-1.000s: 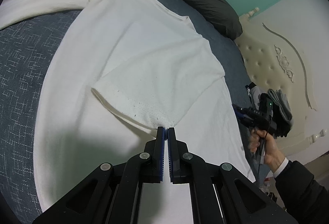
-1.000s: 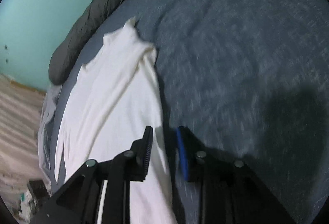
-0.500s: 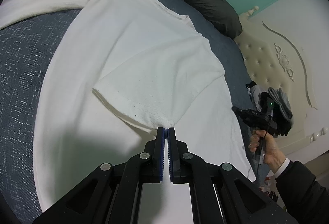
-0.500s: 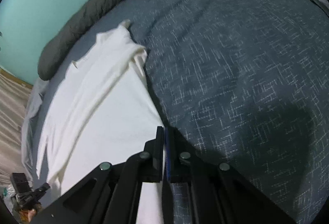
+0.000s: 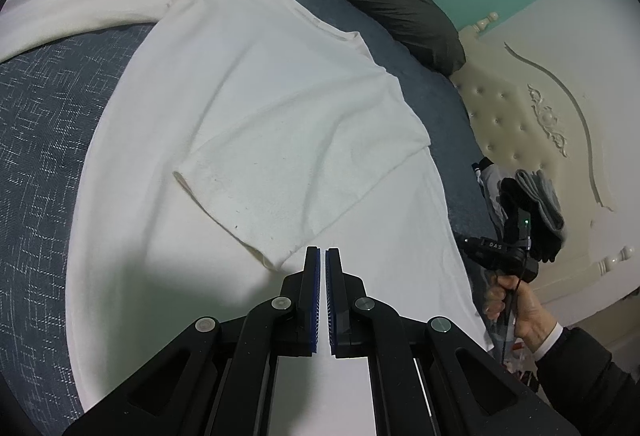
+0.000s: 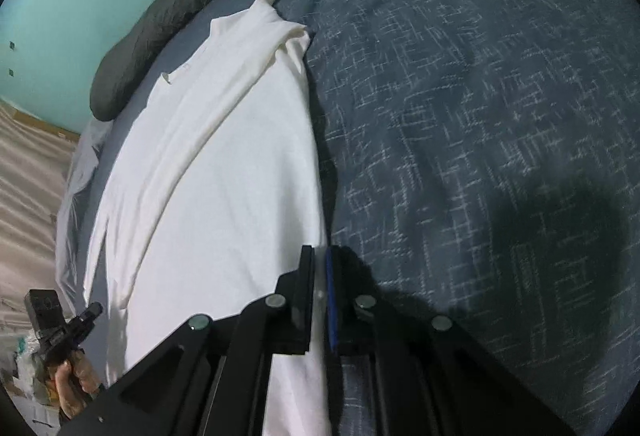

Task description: Fold clothes

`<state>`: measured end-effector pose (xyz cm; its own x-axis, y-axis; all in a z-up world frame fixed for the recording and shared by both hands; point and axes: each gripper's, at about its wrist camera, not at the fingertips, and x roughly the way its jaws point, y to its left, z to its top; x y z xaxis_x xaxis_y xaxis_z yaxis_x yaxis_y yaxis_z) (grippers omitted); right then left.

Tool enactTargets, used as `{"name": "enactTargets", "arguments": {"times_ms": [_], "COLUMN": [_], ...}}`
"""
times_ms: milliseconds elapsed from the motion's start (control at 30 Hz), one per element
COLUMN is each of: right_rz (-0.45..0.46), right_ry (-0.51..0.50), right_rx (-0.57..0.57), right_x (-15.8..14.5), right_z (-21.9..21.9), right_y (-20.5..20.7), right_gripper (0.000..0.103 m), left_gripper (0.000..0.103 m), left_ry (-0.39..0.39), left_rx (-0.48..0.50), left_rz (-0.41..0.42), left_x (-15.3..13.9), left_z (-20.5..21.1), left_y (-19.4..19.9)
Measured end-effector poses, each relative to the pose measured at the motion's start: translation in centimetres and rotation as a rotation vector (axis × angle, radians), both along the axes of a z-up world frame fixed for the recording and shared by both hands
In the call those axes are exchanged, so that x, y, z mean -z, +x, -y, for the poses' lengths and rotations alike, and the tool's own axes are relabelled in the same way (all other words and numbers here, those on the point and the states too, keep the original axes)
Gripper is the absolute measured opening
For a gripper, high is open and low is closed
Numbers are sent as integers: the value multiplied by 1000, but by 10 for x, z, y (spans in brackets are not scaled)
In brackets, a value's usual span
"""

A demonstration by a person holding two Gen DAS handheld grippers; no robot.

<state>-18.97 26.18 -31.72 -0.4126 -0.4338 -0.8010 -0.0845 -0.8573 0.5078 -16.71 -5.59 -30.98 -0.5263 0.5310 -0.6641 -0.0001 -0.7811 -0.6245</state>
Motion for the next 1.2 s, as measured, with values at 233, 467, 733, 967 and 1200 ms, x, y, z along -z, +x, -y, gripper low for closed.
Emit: {"name": "enactTargets", "arguments": {"times_ms": [233,467,733,967,1200], "right_rz": [-45,1,74,144,171], "right_ry": [77,9,36,46,72], "right_rx": [63,98,19,-44,-74], "right_x": [-15,-3,-21,-28,-19], "right_z": [-11,-15,-15,-7,6], "right_y": [-2,3,38,90,114], "right_gripper": [1,2,25,25,20], "left_gripper": [3,3,3,3,3], "left_ry": [0,5,12,12,13], "left_rx": [-7,-5,-5,-7,-6], "left_rz": [2,1,-2,-19,-3], "left_x": [0,-1,-6,-17,-22], "left_z": [2,2,3,1,6], "left_y": [0,-1,1,12,22]}}
